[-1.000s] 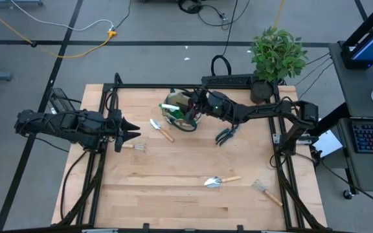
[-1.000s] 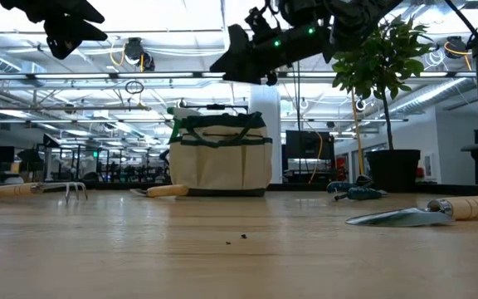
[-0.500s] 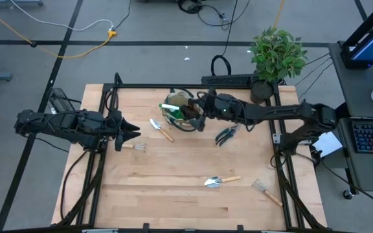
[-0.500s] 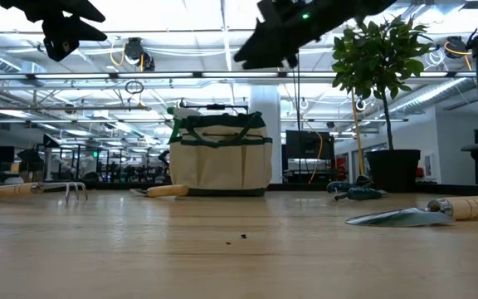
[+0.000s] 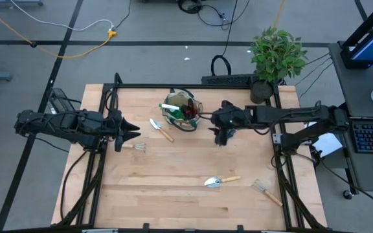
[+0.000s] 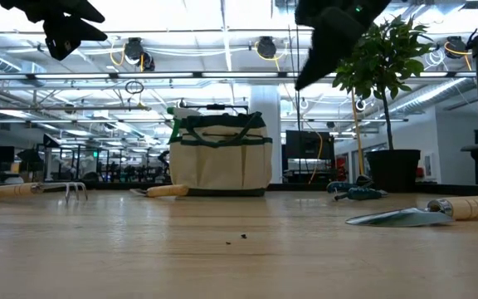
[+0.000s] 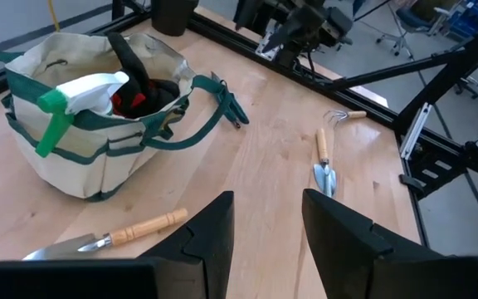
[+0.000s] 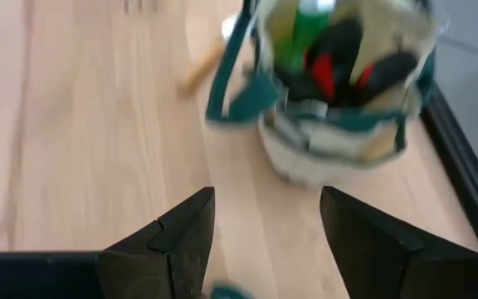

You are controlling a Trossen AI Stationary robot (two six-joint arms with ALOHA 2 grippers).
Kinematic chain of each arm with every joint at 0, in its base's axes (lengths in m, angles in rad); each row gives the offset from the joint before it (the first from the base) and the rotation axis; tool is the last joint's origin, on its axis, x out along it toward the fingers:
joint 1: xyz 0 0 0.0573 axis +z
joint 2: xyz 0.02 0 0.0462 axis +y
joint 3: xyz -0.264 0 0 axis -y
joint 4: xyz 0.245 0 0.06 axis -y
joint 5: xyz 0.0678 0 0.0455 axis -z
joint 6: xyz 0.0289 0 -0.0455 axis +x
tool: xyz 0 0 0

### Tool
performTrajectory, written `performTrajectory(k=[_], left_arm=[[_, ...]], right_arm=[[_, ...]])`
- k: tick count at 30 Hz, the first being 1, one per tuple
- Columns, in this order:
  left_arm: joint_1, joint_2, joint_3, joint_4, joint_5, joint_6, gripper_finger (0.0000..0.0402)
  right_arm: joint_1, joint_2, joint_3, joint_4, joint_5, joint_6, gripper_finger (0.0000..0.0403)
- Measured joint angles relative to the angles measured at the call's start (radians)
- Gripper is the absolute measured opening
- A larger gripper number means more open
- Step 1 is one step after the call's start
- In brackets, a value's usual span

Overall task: Pick & Place Garden tools in Gardening bag
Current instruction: Put the green shear scissors into the gardening bag

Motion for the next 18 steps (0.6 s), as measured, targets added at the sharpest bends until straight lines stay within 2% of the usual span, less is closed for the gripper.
performTrajectory(k=[4, 9, 18], left_arm=[[0.000, 0.000, 0.000, 0.000, 0.000, 0.003, 0.0150], [0.000, 0.000, 0.000, 0.000, 0.000, 0.003, 0.0150], [0.000, 0.000, 0.000, 0.000, 0.000, 0.000, 0.0150]], right_arm=[[0.000, 0.000, -0.004, -0.119, 0.003, -0.059, 0.0212], [-0.001, 0.001, -0.068, -0.122, 0.002, -0.145, 0.0212], [-0.001, 0.001, -0.243, 0.053, 0.006, -0.312, 0.0212]])
